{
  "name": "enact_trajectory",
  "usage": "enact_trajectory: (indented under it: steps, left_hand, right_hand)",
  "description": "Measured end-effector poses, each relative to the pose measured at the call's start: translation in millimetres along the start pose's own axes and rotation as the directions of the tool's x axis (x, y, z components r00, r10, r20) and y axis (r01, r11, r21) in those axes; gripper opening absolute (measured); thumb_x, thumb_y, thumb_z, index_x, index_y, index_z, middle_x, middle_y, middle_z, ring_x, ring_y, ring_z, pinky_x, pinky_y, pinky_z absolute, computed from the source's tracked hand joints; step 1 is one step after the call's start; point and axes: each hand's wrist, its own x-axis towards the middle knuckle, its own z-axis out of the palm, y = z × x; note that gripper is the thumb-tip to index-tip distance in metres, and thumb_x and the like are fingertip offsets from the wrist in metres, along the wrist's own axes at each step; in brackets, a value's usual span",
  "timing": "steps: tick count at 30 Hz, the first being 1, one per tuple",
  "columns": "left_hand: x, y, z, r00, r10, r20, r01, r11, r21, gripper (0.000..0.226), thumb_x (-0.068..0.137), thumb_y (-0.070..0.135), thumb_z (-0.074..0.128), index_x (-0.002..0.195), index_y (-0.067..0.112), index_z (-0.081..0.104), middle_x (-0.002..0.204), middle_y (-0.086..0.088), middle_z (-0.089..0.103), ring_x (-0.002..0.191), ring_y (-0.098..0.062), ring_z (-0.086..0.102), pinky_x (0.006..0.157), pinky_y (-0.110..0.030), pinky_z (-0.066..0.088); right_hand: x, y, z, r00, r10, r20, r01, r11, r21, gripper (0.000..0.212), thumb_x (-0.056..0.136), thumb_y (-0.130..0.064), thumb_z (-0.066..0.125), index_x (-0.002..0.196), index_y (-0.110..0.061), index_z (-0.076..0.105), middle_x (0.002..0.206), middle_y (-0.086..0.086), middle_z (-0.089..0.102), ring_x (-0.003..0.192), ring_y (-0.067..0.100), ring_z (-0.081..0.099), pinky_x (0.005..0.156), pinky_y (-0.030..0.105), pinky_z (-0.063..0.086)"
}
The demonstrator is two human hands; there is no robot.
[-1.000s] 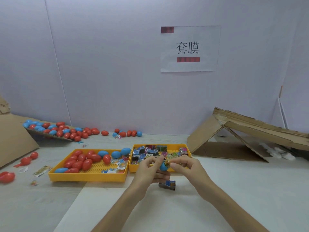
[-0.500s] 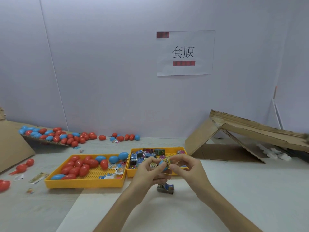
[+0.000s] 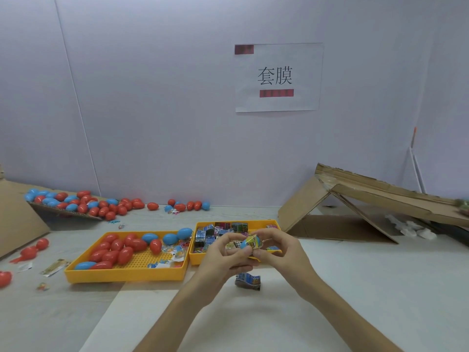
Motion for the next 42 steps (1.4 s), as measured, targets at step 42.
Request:
enact_trajectory:
  steps: [42]
  left_hand:
    - [0.8, -3.8, 0.8, 0.997, 0.054, 0.05, -0.056, 0.997, 0.055, 0.049, 0.088, 0.041, 0.065, 0.118, 0.004, 0.058, 0.097, -0.023, 0.075, 0.085, -0.032, 0.075, 0.075, -0.034, 0.061]
  right_hand:
    - [-0.1, 3.0, 2.3, 0.989, 0.084, 0.123, -0.105, 0.979, 0.174, 0.056, 0.084, -0.006, 0.078, 0.132, -0.023, 0.053, 0.105, 0.006, 0.077, 0.089, 0.024, 0.071, 0.076, 0.031, 0.056]
